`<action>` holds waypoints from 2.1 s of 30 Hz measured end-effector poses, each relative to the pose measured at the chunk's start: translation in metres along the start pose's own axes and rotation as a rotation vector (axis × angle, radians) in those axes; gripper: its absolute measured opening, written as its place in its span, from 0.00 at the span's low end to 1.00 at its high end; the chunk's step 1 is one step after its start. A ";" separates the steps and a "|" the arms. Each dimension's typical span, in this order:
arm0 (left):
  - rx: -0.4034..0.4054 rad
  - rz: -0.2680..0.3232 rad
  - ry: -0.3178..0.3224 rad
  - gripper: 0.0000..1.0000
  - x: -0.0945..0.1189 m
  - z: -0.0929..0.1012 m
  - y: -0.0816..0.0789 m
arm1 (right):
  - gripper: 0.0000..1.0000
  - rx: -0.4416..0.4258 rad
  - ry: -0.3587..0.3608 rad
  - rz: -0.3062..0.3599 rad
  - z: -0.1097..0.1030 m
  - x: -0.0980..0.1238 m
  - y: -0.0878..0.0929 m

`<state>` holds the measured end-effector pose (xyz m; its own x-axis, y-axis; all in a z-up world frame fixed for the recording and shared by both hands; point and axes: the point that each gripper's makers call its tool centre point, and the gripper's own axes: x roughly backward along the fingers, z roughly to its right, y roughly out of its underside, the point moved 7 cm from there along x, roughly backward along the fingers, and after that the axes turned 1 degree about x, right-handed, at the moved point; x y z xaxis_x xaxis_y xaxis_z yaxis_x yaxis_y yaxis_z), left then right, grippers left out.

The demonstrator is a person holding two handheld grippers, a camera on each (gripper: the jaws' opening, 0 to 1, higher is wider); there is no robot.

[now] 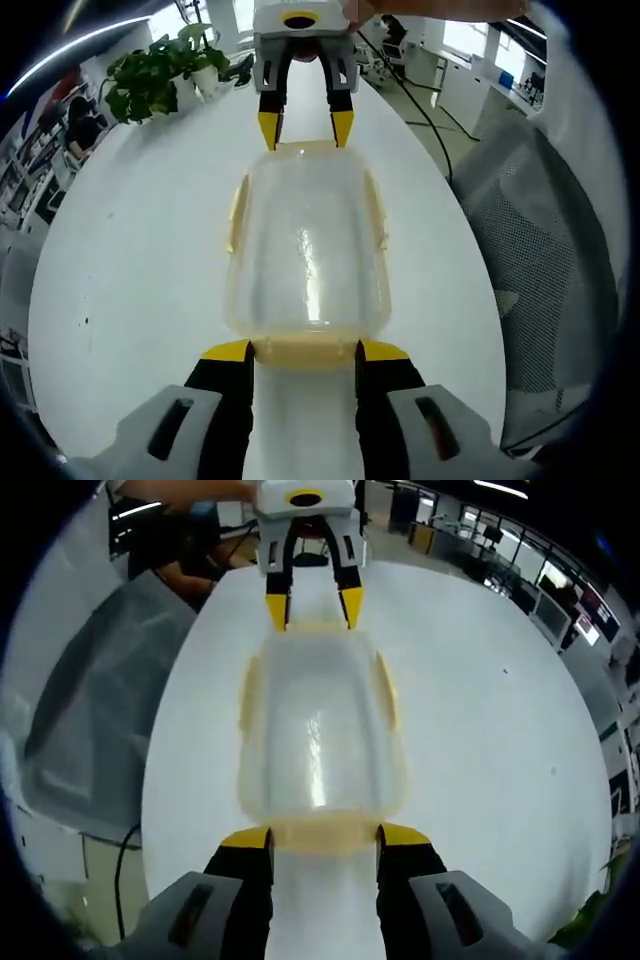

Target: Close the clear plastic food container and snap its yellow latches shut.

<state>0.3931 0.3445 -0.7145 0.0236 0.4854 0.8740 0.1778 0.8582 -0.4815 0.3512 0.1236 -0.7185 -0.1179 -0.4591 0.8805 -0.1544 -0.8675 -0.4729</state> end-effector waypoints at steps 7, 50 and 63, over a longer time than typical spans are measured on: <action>-0.035 -0.018 0.002 0.49 -0.011 0.009 0.009 | 0.40 -0.003 0.013 -0.012 0.000 -0.002 0.002; 0.815 0.165 -0.262 0.46 0.011 0.018 -0.003 | 0.47 -0.806 0.238 0.152 -0.008 0.009 -0.011; 0.996 0.193 -0.207 0.45 -0.002 0.024 -0.004 | 0.47 -1.013 0.191 0.214 -0.011 -0.004 -0.001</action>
<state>0.3685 0.3442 -0.7156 -0.2211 0.5680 0.7928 -0.7076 0.4659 -0.5312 0.3412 0.1284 -0.7218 -0.3789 -0.4694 0.7975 -0.8495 -0.1655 -0.5010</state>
